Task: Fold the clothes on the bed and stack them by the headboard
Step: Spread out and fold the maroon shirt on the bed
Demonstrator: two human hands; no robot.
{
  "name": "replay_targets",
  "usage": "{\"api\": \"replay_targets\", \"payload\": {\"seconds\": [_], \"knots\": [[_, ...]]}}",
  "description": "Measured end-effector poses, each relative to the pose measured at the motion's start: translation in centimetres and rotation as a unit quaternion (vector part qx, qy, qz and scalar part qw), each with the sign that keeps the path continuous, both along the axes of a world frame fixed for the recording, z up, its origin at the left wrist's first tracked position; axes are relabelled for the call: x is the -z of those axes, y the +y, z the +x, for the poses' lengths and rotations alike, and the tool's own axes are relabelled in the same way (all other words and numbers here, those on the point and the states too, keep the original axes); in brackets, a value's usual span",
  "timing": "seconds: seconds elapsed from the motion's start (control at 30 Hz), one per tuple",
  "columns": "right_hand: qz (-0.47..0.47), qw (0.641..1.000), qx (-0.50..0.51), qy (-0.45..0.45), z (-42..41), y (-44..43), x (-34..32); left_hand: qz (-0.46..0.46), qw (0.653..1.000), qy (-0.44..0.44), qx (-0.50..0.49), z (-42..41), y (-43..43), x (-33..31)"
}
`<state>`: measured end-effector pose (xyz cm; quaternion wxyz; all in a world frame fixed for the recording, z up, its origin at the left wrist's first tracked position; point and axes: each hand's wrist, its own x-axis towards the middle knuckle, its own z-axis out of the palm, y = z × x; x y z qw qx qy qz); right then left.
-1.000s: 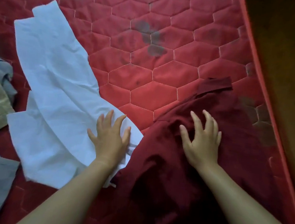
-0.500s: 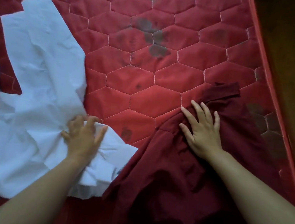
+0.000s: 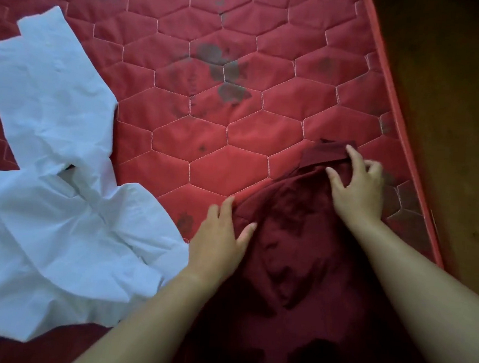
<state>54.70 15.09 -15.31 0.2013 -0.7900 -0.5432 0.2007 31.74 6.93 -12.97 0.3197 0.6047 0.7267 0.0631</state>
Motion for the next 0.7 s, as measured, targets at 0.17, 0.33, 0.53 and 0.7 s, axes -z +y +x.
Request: {"api": "replay_targets", "payload": {"seconds": [0.17, 0.33, 0.53, 0.7], "knots": [[0.067, 0.994, -0.042, 0.08, -1.3, 1.3, -1.3, 0.082, 0.996, 0.034, 0.029, -1.9, 0.3, -0.2], [0.143, 0.984, -0.099, 0.041, -1.9, 12.7, -8.0, 0.2, 0.978, 0.053, 0.0, -3.8, 13.2, -4.2], [0.041, 0.982, -0.155, -0.096, -1.9, 11.1, -8.5, 0.152, 0.977, 0.15, 0.02, -4.8, 13.8, -4.7], [-0.047, 0.968, -0.239, -0.058, -5.5, -0.1, -2.6, 0.13, 0.988, 0.06, -0.057, -6.2, 7.0, -1.2]]}}
